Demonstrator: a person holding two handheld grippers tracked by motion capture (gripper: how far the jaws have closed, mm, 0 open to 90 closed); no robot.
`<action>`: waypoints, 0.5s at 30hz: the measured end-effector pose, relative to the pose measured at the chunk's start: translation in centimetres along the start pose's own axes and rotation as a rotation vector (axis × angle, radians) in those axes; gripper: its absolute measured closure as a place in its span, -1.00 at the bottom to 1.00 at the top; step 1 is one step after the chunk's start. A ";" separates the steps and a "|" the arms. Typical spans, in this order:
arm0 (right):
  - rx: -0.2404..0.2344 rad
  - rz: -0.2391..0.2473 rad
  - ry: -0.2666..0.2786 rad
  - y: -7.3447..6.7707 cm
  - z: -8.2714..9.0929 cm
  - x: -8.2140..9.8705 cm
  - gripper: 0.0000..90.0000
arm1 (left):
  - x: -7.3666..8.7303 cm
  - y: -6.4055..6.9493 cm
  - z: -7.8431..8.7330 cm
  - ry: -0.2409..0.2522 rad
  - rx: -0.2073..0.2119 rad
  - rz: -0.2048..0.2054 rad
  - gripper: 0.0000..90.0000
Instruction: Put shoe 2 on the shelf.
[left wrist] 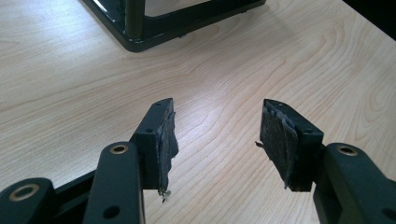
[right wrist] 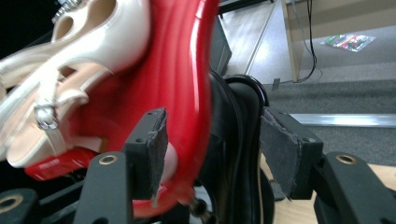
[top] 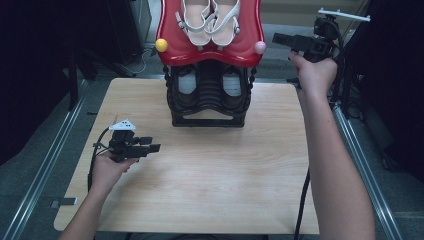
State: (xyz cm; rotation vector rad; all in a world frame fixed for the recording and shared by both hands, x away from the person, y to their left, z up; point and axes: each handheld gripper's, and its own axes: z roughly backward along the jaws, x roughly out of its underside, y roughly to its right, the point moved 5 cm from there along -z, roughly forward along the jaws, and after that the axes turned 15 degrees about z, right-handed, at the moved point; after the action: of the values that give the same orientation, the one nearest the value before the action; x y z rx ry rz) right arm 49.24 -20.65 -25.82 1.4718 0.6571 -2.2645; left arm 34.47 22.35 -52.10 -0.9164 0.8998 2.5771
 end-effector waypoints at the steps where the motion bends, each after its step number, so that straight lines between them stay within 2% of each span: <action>1: 0.005 -0.001 -0.001 0.3 0.1 0.3 -0.05 | 0.0 0.1 0.0 0.006 -0.004 -0.002 0.01; 7: 0.000 -0.012 -0.013 1.4 0.4 2.5 -0.05 | 0.0 0.2 0.0 0.019 -0.007 -0.012 -0.01; 15: -0.015 0.009 -0.044 1.6 0.6 5.6 -0.06 | 0.0 0.4 -0.1 0.026 -0.008 -0.012 -0.03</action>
State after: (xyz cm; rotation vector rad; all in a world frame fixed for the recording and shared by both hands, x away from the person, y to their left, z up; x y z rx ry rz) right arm 47.43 -22.63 -31.05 1.4113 0.6519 -2.2726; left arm 34.29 21.98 -51.95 -0.9567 0.8887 2.5660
